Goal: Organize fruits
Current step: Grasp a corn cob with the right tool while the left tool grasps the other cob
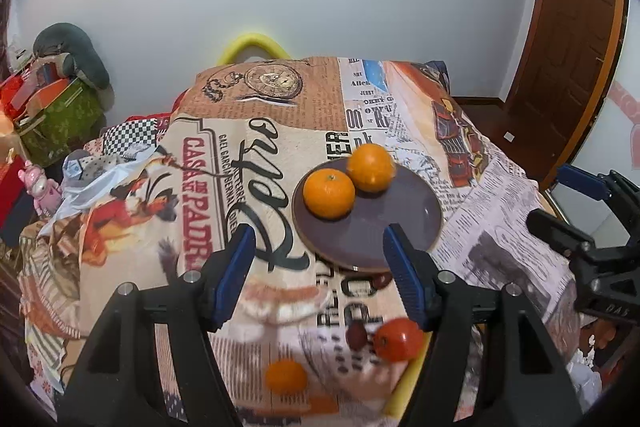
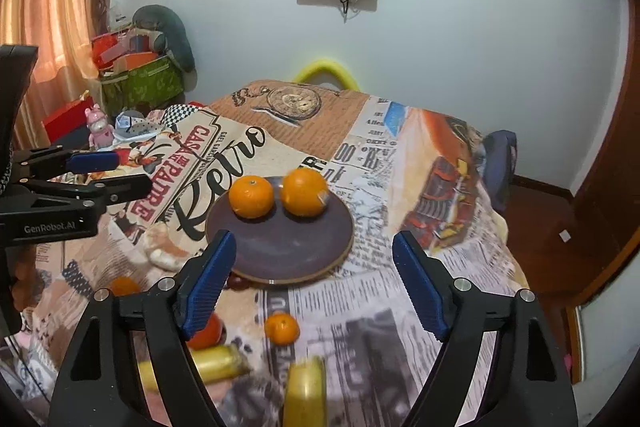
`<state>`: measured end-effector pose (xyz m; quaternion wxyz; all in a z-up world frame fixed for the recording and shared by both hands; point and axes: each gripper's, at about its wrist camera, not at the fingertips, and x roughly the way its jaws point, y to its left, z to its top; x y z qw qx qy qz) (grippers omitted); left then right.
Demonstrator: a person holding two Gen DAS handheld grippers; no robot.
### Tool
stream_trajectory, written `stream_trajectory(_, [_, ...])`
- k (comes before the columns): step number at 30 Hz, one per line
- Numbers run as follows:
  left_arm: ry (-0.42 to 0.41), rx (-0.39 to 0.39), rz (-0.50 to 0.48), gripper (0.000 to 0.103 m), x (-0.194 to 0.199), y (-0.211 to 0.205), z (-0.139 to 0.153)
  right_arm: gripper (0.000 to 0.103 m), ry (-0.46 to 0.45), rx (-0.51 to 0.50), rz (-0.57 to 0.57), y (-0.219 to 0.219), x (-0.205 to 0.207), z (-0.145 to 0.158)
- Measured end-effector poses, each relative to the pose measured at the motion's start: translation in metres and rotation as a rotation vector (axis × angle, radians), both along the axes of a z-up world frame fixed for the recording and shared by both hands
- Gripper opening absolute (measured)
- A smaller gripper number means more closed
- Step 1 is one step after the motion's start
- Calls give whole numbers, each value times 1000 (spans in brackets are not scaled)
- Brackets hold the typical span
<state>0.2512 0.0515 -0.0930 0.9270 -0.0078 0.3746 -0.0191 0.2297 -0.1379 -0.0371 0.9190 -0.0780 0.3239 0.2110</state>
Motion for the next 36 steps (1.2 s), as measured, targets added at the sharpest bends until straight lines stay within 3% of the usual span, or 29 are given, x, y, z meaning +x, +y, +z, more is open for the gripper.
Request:
stream_trajectory(9, [18, -5, -20, 71, -42, -4, -4, 78, 13, -24, -32, -20, -37, -2])
stream_trajectory(19, [136, -38, -87, 71, -53, -33, -53, 78, 134, -41, -31, -32, -52, -42])
stream_trajectory(22, [164, -55, -107, 65, -52, -43, -67, 76, 183, -29, -19, -35, -51, -56])
stream_trajectory(25, [198, -64, -138, 53, -50, -54, -81, 63, 211, -30, -7, -34, -52, -67])
stream_trajectory(27, [225, -62, -156, 46, -47, -62, -90, 60, 236, -24, 0, -34, -50, -75])
stream_trajectory(31, [270, -71, -191, 42, -44, -73, -108, 51, 278, -9, 8, -33, -46, -90])
stream_trajectory(36, [285, -78, -220, 42, -43, -80, -115, 49, 329, -6, 16, -31, -39, -110])
